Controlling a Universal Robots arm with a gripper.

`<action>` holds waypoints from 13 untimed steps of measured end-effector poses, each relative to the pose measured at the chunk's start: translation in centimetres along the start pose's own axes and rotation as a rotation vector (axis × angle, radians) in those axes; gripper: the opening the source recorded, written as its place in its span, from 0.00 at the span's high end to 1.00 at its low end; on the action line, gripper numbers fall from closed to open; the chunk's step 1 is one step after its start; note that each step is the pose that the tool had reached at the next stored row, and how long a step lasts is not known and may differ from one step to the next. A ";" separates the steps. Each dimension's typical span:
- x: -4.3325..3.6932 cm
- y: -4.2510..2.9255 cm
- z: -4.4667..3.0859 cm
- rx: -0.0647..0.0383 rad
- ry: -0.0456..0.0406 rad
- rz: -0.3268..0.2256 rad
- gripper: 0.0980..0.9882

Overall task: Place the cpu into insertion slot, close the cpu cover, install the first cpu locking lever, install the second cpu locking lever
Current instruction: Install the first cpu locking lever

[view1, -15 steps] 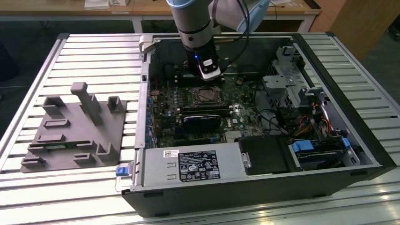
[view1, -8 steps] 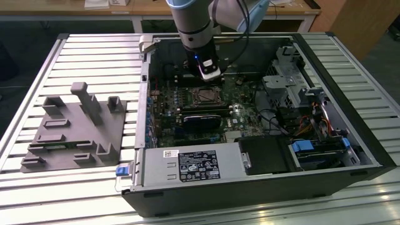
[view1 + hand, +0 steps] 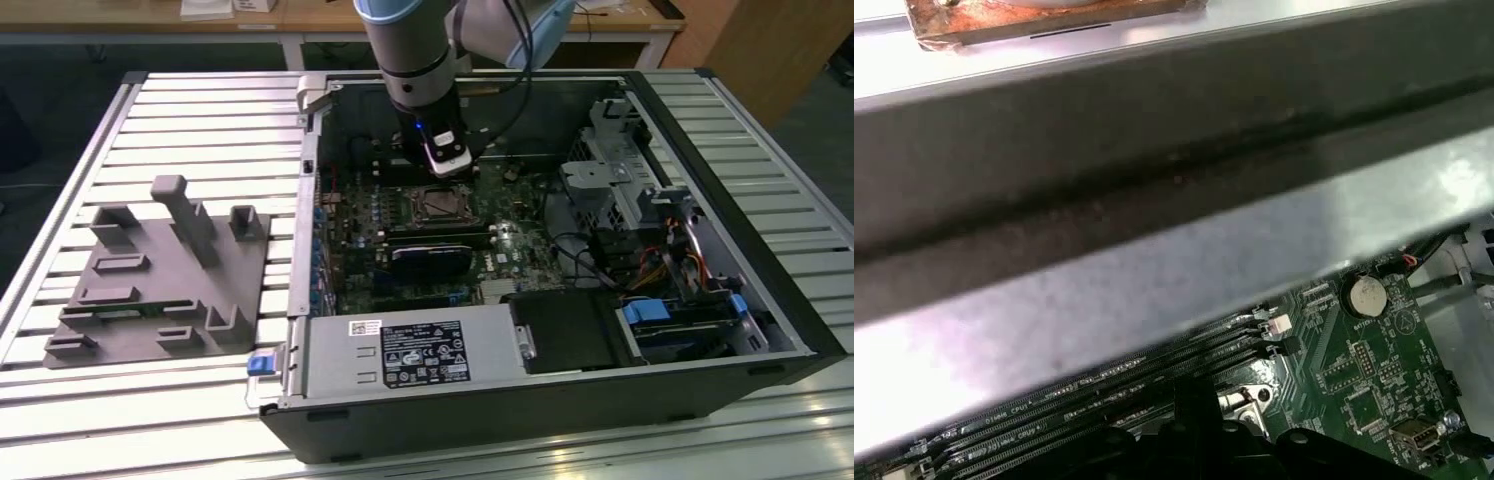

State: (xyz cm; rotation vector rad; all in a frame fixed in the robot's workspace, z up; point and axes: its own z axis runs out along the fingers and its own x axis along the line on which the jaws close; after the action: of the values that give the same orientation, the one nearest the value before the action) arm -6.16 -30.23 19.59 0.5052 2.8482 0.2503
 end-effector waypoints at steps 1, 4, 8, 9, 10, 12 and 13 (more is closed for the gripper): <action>0.00 0.00 0.00 0.000 -0.0001 0.000 0.99; 0.00 0.00 0.00 0.000 -0.0002 0.000 0.99; -0.02 0.01 -0.09 -0.002 0.0003 0.000 0.99; -0.06 0.05 -0.24 -0.005 0.0014 0.001 0.99; -0.10 0.10 -0.45 -0.009 0.0025 0.002 0.99; -0.17 0.17 -0.79 -0.014 0.0044 0.004 0.99; -0.18 0.19 -0.87 -0.015 0.0048 0.004 0.99</action>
State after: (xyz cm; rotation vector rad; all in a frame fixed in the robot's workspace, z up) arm -6.16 -30.23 20.50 0.5085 2.8480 0.2741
